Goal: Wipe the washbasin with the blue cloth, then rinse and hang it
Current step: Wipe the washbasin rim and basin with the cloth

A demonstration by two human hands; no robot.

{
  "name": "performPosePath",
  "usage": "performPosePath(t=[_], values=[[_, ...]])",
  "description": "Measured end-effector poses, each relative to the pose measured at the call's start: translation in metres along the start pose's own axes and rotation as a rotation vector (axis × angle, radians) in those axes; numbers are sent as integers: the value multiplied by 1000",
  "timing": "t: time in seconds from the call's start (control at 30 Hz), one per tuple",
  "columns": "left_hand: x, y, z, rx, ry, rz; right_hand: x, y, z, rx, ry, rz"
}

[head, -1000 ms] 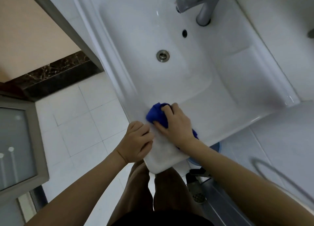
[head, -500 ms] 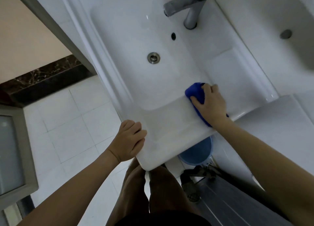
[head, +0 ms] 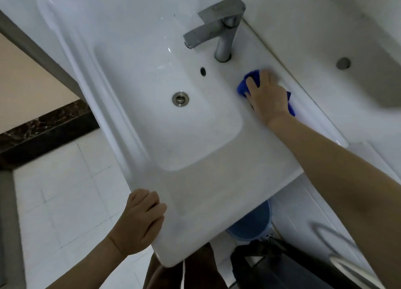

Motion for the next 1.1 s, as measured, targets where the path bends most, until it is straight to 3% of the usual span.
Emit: performPosePath(t=[0.07, 0.17, 0.33, 0.6, 0.7, 0.9, 1.0, 1.1], values=[[-1, -1, 0, 7, 0, -3, -22, -7, 0, -72, -4, 69], [-1, -1, 1, 5, 6, -5, -90, -29, -12, 3, -22, 103], [1, -1, -1, 3, -9, 16, -142, -40, -16, 224, 196, -90], [0, -4, 2, 60, 43, 46, -164, 128, 39, 734, 360, 111], [1, -9, 5, 120, 125, 69, -174, 155, 54, 720, 380, 193], [-7, -43, 34, 63, 215, 224, -205, 129, 83, 523, 543, 290], [-29, -63, 52, -50, 173, 407, -225, 111, 99, 837, 596, 195], [-49, -83, 82, -68, -27, 495, -236, 103, 126, 1173, 552, 68]])
Point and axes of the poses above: each hand's wrist, its own x-axis towards the middle knuckle, its own z-axis out of the back of the hand, y = z × x, the point moved 4 cm from there along x, towards the middle knuckle, and after that the axes turned 13 degrees about -x, right-handed, at the moved point
